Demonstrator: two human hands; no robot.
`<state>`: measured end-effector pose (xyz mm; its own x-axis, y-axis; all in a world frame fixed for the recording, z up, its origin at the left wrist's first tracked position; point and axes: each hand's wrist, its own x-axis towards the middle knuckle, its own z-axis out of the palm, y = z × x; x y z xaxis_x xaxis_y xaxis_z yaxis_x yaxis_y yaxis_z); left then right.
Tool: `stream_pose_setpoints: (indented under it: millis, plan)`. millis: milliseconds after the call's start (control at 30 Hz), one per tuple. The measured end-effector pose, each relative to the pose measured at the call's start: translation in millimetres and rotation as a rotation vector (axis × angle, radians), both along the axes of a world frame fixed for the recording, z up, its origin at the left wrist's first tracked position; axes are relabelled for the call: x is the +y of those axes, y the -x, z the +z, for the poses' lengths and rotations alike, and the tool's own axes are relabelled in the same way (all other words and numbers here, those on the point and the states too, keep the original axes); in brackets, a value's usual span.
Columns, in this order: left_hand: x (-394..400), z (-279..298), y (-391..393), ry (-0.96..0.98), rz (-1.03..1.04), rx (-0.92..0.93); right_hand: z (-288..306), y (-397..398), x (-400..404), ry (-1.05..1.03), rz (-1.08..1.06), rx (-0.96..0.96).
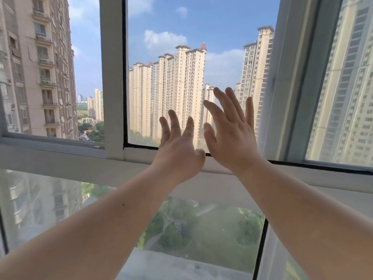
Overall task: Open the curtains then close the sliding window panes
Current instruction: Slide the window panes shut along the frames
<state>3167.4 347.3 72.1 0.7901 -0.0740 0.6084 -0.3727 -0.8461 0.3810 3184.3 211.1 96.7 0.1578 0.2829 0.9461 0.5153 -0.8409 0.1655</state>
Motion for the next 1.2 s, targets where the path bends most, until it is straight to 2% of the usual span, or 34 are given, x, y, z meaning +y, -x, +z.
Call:
stream_pose_setpoints:
  millis: [100,167,233,267,333,400,467,833,1200]
  plan:
    - [3,1,11,-0.024,-0.138,-0.07,0,0,-2,-0.022,0.03,-0.014]
    - [16,6,14,0.149,-0.126,-0.216,-1,0,-4,-0.014,0.028,-0.023]
    - [30,17,7,0.34,0.038,-0.336,-2,-1,-8,0.007,-0.001,-0.018]
    - [37,23,2,0.425,0.113,-0.331,-4,-1,-10,0.018,-0.021,-0.008]
    - [43,29,-11,0.547,0.151,-0.207,-8,-4,-14,0.026,-0.068,0.021]
    - [35,26,-21,0.611,0.057,-0.047,-12,-6,-22,0.025,-0.131,0.039]
    - [20,18,-26,0.667,-0.04,0.005,-14,-8,-36,0.029,-0.185,0.034]
    - [-59,8,-31,0.621,-0.096,-0.091,-19,-8,-107,-0.007,-0.336,-0.016]
    - [-127,4,-28,0.652,-0.151,-0.112,-20,-2,-174,-0.009,-0.344,-0.047]
